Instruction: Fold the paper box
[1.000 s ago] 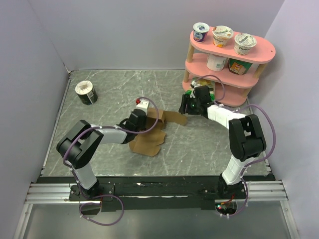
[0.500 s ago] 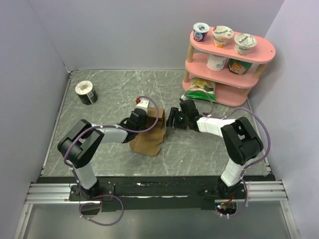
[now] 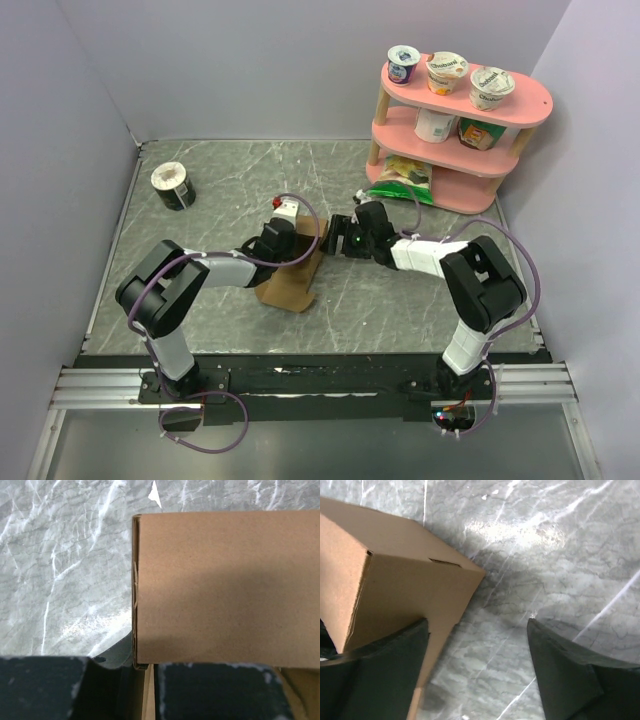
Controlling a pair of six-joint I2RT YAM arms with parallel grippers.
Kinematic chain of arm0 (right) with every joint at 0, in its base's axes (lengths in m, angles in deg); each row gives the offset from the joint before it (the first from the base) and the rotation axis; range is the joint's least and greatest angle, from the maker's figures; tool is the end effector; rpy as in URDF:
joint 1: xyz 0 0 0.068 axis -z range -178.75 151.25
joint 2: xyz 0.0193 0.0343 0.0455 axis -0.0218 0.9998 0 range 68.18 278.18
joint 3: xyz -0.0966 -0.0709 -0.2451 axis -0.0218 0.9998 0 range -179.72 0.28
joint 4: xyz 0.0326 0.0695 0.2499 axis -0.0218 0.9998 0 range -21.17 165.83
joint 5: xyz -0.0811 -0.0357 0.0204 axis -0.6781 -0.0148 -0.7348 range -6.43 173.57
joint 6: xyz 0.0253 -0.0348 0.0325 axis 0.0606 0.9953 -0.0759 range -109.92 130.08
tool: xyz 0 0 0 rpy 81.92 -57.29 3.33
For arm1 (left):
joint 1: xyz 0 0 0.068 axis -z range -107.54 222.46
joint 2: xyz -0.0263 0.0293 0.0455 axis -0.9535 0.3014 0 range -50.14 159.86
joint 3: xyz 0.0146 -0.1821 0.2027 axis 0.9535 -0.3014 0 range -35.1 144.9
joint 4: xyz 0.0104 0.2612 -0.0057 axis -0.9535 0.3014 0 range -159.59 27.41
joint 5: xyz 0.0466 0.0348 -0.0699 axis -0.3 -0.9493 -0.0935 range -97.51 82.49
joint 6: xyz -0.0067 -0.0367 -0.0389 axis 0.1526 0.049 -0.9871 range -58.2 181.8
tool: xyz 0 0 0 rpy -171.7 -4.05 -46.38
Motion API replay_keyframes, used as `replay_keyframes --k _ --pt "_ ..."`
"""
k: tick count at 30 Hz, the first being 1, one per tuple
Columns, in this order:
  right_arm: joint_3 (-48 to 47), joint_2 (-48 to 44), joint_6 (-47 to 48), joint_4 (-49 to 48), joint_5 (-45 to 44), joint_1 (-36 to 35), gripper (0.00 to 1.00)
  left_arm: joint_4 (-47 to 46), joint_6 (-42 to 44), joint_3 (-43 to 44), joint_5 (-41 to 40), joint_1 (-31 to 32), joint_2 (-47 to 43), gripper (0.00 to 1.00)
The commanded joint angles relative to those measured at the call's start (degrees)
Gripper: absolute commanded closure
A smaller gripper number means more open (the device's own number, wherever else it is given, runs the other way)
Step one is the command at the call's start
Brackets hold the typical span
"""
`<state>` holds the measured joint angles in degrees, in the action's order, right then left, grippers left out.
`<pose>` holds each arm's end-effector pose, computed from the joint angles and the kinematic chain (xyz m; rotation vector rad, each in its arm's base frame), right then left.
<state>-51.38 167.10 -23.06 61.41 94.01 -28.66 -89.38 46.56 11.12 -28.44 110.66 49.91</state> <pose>0.3045 0.1826 0.1653 -0.0346 2.3764 0.7659 0.2813 -0.2052 0.1510 0.2175 2.1140 -0.1564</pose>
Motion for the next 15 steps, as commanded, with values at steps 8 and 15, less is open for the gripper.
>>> replay_keyframes --k 8,15 --pt "6.4 -4.4 8.3 -21.2 -1.2 -7.7 0.0 2.4 -0.2 0.5 5.7 1.4 0.4 0.87" --pt "11.0 -4.7 11.5 -31.3 -0.6 -9.1 0.0 2.0 0.1 0.5 7.7 1.4 0.3 0.87"
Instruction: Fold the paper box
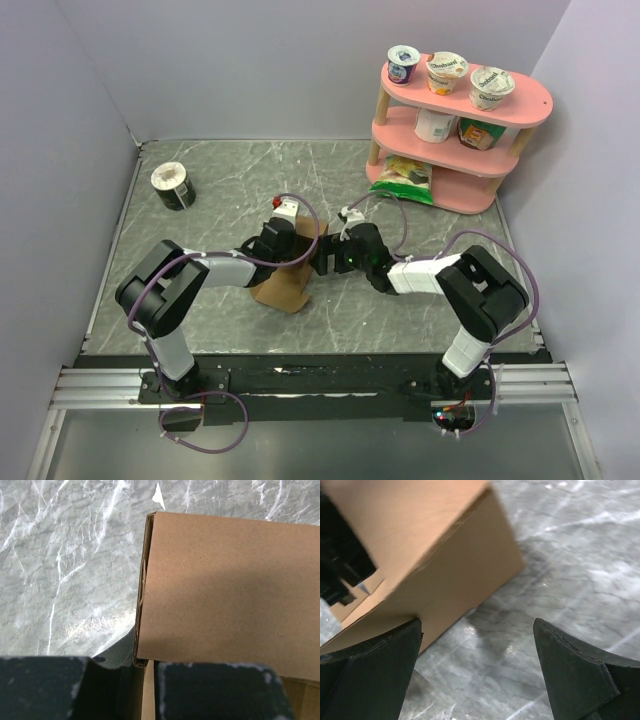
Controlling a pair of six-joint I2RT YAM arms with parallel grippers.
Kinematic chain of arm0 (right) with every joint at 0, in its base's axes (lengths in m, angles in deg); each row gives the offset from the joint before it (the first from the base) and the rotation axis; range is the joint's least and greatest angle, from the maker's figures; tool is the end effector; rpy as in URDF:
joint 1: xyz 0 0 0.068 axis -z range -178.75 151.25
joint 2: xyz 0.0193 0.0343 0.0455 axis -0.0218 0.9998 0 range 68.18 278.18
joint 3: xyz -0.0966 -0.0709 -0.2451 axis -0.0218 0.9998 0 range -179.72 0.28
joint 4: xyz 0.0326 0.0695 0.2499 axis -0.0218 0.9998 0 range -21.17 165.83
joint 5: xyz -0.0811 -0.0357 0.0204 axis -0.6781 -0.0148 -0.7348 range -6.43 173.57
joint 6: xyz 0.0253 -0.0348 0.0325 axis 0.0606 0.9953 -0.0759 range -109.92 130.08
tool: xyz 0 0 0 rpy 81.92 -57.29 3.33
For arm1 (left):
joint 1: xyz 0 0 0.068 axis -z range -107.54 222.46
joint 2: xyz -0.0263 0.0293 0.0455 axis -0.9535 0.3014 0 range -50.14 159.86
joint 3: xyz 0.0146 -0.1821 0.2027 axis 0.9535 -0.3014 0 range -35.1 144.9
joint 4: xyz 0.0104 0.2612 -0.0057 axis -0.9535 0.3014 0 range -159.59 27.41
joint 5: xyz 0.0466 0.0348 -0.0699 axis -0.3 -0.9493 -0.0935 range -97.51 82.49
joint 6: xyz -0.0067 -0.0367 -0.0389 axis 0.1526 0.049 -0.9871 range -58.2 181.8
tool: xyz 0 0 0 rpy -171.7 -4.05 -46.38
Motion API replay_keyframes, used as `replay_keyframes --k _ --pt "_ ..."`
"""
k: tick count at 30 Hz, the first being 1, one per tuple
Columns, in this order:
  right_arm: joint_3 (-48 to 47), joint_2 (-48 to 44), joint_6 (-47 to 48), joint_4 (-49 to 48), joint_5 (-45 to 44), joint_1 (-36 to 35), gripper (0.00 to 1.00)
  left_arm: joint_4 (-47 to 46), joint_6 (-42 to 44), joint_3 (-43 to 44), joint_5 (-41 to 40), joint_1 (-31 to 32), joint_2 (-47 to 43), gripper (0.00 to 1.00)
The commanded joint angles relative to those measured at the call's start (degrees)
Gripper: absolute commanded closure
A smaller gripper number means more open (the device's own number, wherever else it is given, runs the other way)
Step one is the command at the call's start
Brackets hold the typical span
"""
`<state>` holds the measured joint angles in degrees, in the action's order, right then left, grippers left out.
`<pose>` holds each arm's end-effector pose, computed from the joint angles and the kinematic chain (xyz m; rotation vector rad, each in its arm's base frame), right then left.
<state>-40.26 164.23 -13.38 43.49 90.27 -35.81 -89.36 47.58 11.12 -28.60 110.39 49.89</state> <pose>0.2613 0.2025 0.1532 -0.3317 2.1603 0.7438 0.2822 -0.2038 0.1511 0.2296 2.1112 -0.1403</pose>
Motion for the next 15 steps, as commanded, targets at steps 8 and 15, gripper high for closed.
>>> replay_keyframes --k 8,15 --pt "2.2 -5.4 -0.2 -11.9 0.2 -2.1 0.0 3.2 -0.8 0.5 6.4 1.5 0.0 0.87" --pt "9.7 -14.5 -3.6 -8.3 -2.2 -2.1 0.02 6.1 -1.3 1.1 5.4 1.3 -2.5 0.85"
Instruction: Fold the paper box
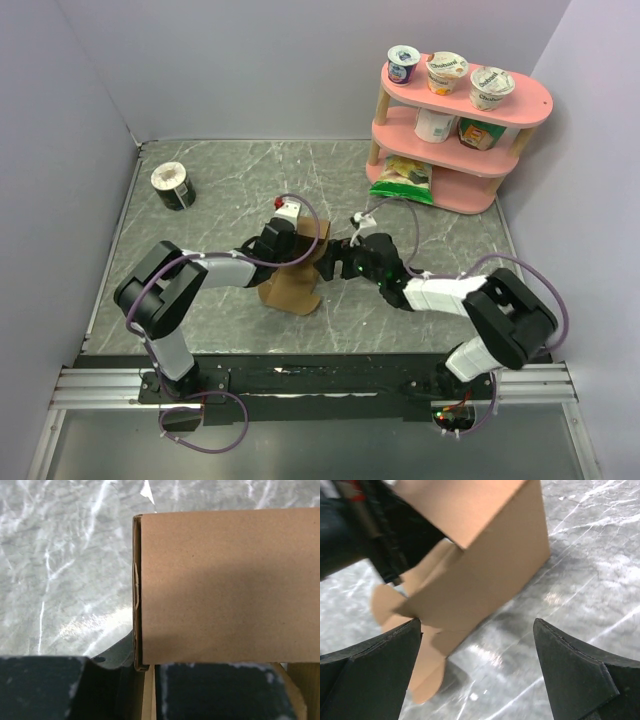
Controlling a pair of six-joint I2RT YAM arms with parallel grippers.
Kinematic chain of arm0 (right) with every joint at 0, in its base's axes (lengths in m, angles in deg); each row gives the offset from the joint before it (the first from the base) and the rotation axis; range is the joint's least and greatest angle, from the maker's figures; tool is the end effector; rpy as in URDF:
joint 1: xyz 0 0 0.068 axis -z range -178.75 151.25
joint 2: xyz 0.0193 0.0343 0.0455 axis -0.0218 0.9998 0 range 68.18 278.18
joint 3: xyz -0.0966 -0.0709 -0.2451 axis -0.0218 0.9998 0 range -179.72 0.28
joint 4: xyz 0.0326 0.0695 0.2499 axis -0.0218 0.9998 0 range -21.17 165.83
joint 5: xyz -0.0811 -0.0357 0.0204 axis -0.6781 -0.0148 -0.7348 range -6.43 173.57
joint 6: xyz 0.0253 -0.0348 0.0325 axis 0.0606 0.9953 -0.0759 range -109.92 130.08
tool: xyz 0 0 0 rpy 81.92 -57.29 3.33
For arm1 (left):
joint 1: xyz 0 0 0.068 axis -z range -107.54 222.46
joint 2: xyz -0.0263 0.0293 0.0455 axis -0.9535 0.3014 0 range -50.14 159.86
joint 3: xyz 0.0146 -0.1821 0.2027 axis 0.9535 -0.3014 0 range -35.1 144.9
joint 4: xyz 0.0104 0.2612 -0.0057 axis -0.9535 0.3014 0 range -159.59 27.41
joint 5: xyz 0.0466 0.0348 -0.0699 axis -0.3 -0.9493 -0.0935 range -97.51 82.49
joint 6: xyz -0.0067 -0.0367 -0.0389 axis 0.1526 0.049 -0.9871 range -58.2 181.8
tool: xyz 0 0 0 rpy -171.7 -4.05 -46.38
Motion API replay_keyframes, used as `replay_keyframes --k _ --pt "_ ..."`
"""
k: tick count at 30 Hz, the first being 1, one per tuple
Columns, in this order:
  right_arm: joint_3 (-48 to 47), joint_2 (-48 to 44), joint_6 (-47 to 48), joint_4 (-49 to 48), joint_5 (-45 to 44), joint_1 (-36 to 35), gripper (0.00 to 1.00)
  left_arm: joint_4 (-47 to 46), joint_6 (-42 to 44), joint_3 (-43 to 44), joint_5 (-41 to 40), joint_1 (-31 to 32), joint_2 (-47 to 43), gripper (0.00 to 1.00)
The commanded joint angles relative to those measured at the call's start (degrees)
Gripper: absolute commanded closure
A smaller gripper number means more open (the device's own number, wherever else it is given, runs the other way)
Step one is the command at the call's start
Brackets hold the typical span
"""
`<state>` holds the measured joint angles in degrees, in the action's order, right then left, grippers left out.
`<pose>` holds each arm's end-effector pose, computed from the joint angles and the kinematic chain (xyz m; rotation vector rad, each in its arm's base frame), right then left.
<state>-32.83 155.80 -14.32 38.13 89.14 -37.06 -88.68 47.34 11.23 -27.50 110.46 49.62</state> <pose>0.2335 0.1888 0.1685 -0.3164 2.0508 0.7895 0.2814 -0.2045 0.1520 0.2399 2.1204 -0.1600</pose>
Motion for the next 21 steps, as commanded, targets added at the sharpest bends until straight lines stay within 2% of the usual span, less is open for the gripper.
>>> replay_keyframes --k 1,5,10,13,17,21 --pt "2.8 -6.9 -3.0 -2.4 -1.0 -0.8 0.03 6.4 -1.1 1.4 4.1 1.2 -3.4 0.8" --pt "5.9 -11.4 -5.3 -0.1 -0.7 -0.8 0.05 10.0 -1.2 3.4 5.0 1.1 -6.9 0.68" --pt "7.6 -16.0 -6.2 3.9 -3.1 -0.7 0.06 13.8 -1.2 4.4 6.4 1.0 -8.3 0.66" --pt "7.1 -15.8 -5.4 5.7 -4.9 -0.7 0.06 13.8 -2.1 3.1 7.7 0.9 -9.2 0.59" --pt "5.8 -13.8 -5.5 6.8 -6.7 -0.7 0.07 13.6 -2.5 1.5 8.2 1.0 -12.1 0.39" --pt "4.2 -12.9 -6.8 10.4 -10.0 -0.8 0.08 12.8 -2.2 -1.1 4.9 1.7 -19.1 0.24"
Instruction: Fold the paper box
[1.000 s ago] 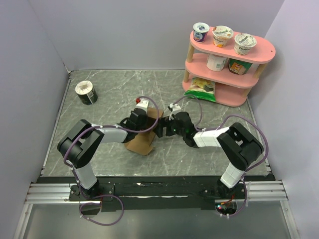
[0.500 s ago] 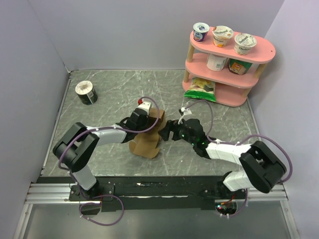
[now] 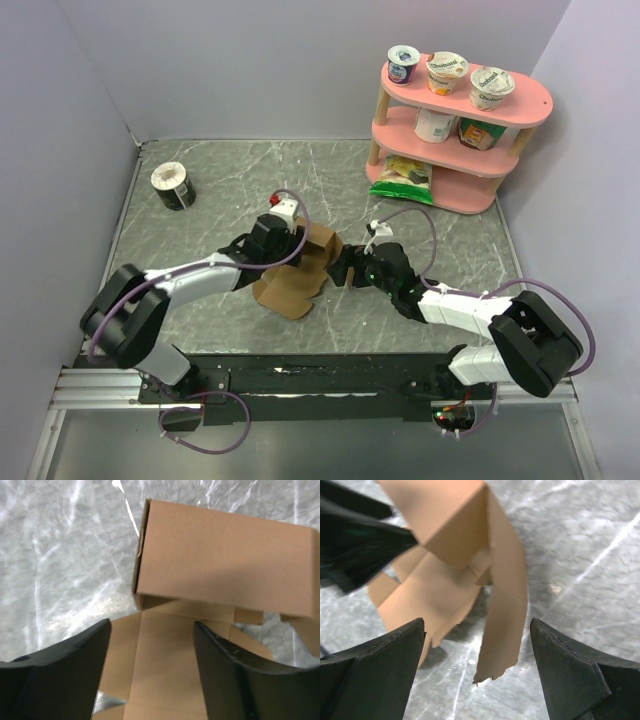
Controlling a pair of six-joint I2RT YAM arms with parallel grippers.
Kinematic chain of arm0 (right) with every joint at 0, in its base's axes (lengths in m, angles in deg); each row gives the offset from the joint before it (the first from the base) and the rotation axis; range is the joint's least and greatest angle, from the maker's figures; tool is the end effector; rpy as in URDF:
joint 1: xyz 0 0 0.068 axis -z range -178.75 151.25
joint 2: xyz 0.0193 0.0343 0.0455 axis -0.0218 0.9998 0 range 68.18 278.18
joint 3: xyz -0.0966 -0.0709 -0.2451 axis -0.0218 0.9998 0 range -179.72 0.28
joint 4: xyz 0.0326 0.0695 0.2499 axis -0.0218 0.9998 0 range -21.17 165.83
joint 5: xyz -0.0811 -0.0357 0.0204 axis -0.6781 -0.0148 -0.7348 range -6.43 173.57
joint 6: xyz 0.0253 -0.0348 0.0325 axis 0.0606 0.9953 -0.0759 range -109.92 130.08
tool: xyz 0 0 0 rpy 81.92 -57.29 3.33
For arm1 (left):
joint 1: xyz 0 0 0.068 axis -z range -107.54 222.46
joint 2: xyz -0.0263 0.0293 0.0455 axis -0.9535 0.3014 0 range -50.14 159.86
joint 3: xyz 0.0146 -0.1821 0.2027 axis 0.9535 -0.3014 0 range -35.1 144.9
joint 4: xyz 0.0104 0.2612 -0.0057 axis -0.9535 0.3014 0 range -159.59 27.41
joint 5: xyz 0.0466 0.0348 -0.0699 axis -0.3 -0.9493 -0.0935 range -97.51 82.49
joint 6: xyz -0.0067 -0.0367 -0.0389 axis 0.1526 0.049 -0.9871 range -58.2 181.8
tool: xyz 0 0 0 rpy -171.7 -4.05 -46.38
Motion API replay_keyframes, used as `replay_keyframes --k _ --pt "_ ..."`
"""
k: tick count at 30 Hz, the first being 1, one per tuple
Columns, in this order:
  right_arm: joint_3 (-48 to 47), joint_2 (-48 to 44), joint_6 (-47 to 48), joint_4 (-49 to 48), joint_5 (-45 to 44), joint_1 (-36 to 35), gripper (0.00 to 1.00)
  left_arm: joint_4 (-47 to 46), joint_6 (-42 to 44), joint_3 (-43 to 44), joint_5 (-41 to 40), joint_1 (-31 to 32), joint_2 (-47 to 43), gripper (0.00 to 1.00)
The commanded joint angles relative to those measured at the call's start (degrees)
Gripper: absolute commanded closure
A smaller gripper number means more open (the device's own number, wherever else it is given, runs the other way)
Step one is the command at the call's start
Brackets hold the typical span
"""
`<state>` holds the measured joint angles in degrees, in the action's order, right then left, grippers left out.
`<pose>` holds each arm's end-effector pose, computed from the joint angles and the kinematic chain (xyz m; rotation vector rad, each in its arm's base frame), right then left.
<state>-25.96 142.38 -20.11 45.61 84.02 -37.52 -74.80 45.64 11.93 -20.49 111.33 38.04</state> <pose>0.1997 0.1607 0.1800 -0.1615 2.0830 0.7640 0.2569 -0.1969 0.1975 0.3067 2.1737 -0.2956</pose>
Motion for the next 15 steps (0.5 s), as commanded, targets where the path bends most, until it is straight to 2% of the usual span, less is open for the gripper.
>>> replay_keyframes --k 1,4,6,9,15 --pt "-2.8 0.3 -0.8 3.8 -5.4 -0.3 0.08 -1.5 -0.5 -2.5 -3.4 1.9 -9.0 0.22" --pt "-2.9 -0.5 0.6 4.7 -6.3 -0.2 0.12 -2.3 0.1 -4.6 -7.1 4.8 -14.2 0.21" --pt "-4.2 -0.6 1.0 7.2 -6.9 -0.3 0.2 -2.7 -0.5 -6.4 -6.8 6.2 -17.2 0.23" --pt "-5.7 -0.5 1.1 10.2 -8.2 -0.3 0.33 -3.9 -4.6 -9.7 -1.8 7.9 -19.3 0.28" --pt "-8.5 0.8 0.4 14.4 -9.6 -0.2 0.53 -15.3 -13.5 -16.1 8.6 10.4 -16.9 0.4"
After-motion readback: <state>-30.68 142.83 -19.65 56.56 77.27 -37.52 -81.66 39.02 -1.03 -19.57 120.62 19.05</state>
